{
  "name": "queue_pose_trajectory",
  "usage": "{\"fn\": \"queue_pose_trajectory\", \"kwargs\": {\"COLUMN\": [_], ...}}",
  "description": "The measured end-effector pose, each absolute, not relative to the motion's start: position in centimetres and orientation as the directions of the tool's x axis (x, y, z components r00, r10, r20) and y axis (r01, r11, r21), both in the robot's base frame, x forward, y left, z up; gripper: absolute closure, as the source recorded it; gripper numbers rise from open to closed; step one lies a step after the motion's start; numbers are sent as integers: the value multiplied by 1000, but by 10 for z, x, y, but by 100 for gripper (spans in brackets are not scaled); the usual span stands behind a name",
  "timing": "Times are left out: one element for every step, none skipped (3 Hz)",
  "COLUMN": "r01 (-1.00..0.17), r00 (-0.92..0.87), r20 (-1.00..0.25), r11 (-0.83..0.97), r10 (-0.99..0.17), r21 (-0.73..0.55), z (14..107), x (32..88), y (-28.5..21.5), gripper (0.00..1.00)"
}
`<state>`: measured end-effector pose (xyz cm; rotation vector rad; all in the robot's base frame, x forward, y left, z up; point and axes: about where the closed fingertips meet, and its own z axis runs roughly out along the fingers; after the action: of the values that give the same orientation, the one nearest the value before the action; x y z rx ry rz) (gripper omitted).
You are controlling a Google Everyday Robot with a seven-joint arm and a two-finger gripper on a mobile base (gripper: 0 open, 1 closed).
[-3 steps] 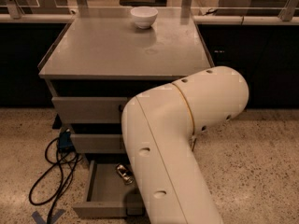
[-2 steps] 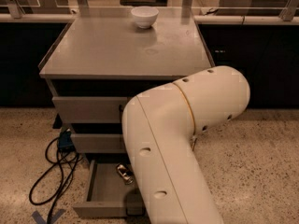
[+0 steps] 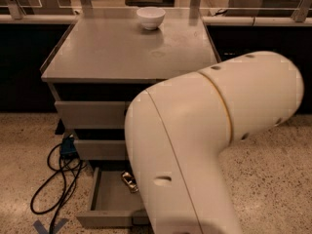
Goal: Place sponge into bottom drawer
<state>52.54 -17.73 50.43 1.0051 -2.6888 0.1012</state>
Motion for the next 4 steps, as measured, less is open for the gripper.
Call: {"fn": "queue_pose_trajectory", "kwargs": {"r01": [-626, -626, -626, -626], "r00": [-745, -745, -745, -745], "r20": [266, 266, 267, 267], "r11": [779, 779, 779, 779], "r10": [-612, -612, -612, -612], "r21": [38, 38, 38, 38], "z": [520, 520, 520, 520], "x": [498, 498, 498, 498], "y": [-185, -185, -185, -185], "gripper": [100, 100, 83, 59]}}
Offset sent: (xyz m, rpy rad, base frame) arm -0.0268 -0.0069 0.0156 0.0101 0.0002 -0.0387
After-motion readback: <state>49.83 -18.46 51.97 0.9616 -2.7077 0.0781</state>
